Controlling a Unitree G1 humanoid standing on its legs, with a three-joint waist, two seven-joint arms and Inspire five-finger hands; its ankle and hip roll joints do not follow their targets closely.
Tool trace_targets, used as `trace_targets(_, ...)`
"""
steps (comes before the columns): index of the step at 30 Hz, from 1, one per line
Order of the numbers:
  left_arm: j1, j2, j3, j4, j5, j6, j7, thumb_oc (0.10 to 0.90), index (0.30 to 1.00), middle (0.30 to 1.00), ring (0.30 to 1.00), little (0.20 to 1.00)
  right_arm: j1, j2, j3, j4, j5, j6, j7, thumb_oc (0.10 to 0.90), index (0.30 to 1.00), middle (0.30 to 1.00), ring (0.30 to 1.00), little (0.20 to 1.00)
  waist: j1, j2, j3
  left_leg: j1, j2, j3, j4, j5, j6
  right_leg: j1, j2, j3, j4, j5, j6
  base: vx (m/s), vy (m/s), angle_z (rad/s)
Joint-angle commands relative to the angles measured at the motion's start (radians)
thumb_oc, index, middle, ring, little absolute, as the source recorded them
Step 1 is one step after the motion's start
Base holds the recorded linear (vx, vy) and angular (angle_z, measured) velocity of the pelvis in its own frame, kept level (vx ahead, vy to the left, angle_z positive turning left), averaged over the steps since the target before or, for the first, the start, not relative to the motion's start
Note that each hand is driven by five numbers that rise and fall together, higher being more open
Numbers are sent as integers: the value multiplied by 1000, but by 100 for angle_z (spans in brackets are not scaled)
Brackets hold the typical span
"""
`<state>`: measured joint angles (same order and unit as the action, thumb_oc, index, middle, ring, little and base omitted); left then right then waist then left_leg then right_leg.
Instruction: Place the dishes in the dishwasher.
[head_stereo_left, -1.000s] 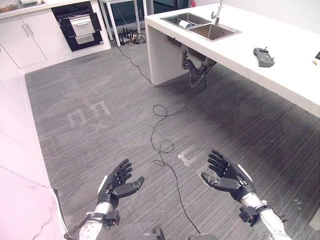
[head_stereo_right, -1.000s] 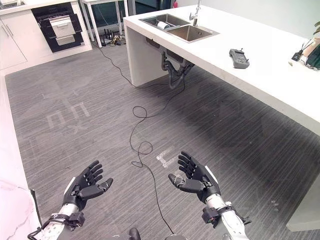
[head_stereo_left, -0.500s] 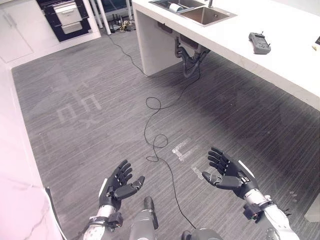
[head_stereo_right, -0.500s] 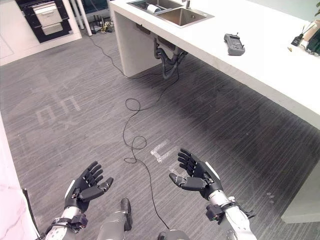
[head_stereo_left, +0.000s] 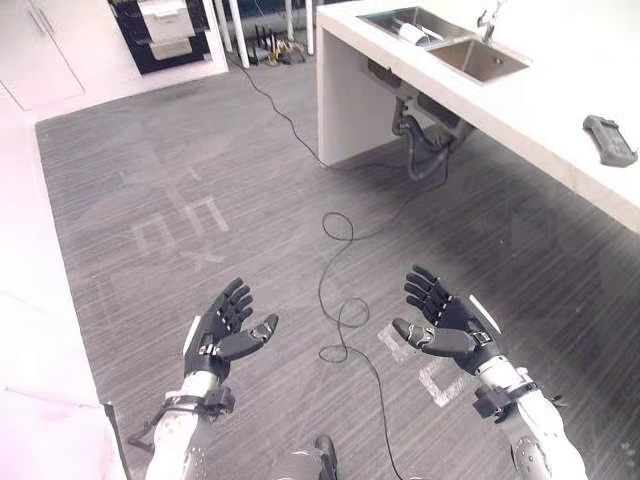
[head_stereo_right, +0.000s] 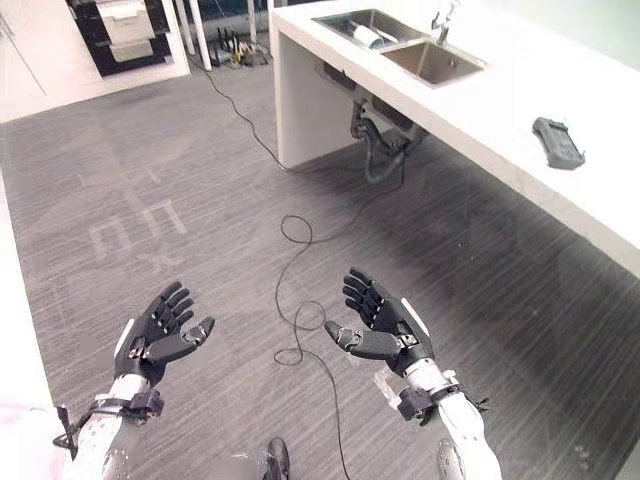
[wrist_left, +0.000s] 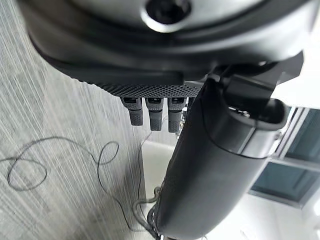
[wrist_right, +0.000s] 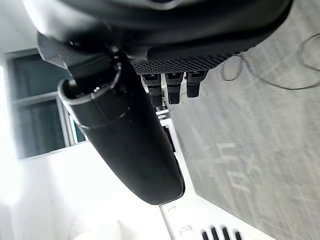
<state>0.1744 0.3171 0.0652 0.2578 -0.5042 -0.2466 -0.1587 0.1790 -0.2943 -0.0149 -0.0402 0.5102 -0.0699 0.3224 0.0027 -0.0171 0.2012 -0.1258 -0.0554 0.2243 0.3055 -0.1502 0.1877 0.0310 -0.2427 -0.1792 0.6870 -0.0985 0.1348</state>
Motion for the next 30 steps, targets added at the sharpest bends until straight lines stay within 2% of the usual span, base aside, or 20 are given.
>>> trace_targets(1,31,33,-10,-123,24,-85,-38,800,900,900,900,900,11,-19,-20,-61,24,-81,27,800,900,900,900,900,-16,43,-54,21,45,-94,-5,-120,-95,-123,100,-34,71,48,-30,162,223,25)
trace_targets(2,35,38,-16,-126,36,-84,-33,800,900,900,900,900,14,-24,-16,-59,19,-80,32,800,900,900,900,900,-21,42,-49,25,44,-97,-5,-119,-97,-139,132,-27,48,23,-37,259,125,30)
trace_targets(3,36,59,-19,-141,26,-65,-35,800,900,900,900,900,29,-50,-21,-65,33,-63,39,800,900,900,900,900,-29,34,-42,30,36,-123,-5,-109,-107,-155,203,-76,-133,-26,-47,281,-39,10)
trace_targets(4,30,68,-11,-134,16,-62,-45,800,900,900,900,900,31,-64,-37,-55,69,-61,44,800,900,900,900,900,-37,22,-29,47,32,-133,-5,-118,-115,-162,195,-105,-310,-7,-49,319,-116,29)
trace_targets(5,32,72,-10,-127,32,-77,-53,800,900,900,900,900,35,-69,-47,-50,117,-56,49,800,900,900,900,900,-48,18,-14,66,30,-138,-5,-127,-117,-187,183,-96,-387,15,-40,276,-184,85)
trace_targets(6,39,78,-17,-120,44,-97,-60,800,900,900,900,900,35,-60,-51,-41,158,-57,54,800,900,900,900,900,-53,9,-4,82,23,-132,-5,-138,-122,-262,135,-95,-387,23,-28,234,-171,122)
trace_targets(7,49,77,-22,-121,42,-106,-55,800,900,900,900,900,35,-52,-48,-39,160,-61,55,800,900,900,900,900,-53,7,-1,95,21,-126,-5,-151,-123,-291,110,-101,-387,31,-22,218,-144,98)
trace_targets(9,67,73,-24,-120,35,-119,-50,800,900,900,900,900,39,-44,-43,-41,148,-67,64,800,900,900,900,900,-55,4,-1,119,13,-117,-5,-177,-121,-315,94,-98,-387,29,-17,216,-125,-1)
trace_targets(12,71,69,-31,-118,14,-118,-48,800,900,900,900,900,43,-35,-24,-47,112,-85,45,800,900,900,900,900,-64,-12,-20,143,-16,-124,-5,-201,-115,-348,84,-65,-387,39,0,311,-225,-17)
trace_targets(17,67,60,-31,-160,32,-117,-33,800,900,900,900,900,15,-43,-8,-63,89,-83,7,800,900,900,900,900,-72,-3,-54,199,11,-98,-5,-235,-133,-309,97,-63,-387,28,-11,299,-234,22)
trace_targets(21,61,64,-12,-213,55,-178,45,800,900,900,900,900,16,-65,-23,-105,65,-86,3,800,900,900,900,900,-85,-6,-75,232,39,-69,-5,-231,-155,-285,113,-57,-387,2,-38,270,-270,-33)
trace_targets(22,63,69,0,-258,107,-228,86,800,900,900,900,900,18,-85,-38,-128,64,-89,15,800,900,900,900,900,-77,-9,-81,260,47,-78,-5,-154,-185,-261,132,-51,-387,-27,-61,335,-375,-34)
trace_targets(24,67,61,9,-280,98,-248,100,800,900,900,900,900,16,-93,-43,-135,55,-98,26,800,900,900,900,900,-67,-15,-84,302,40,-84,-5,-41,-215,-242,148,-29,-387,-55,-81,270,-298,-54)
trace_targets(26,69,54,15,-297,94,-265,109,800,900,900,900,900,11,-109,-47,-141,47,-106,30,800,900,900,900,900,-58,-20,-75,224,54,-75,174,49,-249,-215,161,-8,-387,-77,-104,120,-196,-54)
trace_targets(27,72,51,14,-304,93,-270,112,800,900,900,900,900,8,-115,-50,-143,51,-106,36,800,900,900,900,900,-55,-24,-69,173,63,-67,287,62,-254,-202,162,-6,-387,-82,-116,97,-190,-41)
trace_targets(28,72,49,14,-316,97,-267,105,800,900,900,900,900,3,-116,-50,-138,48,-118,35,800,900,900,900,900,-45,-34,-54,81,80,-67,381,59,-239,-178,158,-9,-387,-90,-129,110,-161,-52)
trace_targets(30,70,50,9,-327,102,-262,101,800,900,900,900,900,-4,-121,-50,-145,52,-124,21,800,900,900,900,900,-37,-37,-29,42,91,-57,330,5,-208,-148,164,-1,-387,-100,-127,156,-51,-60)
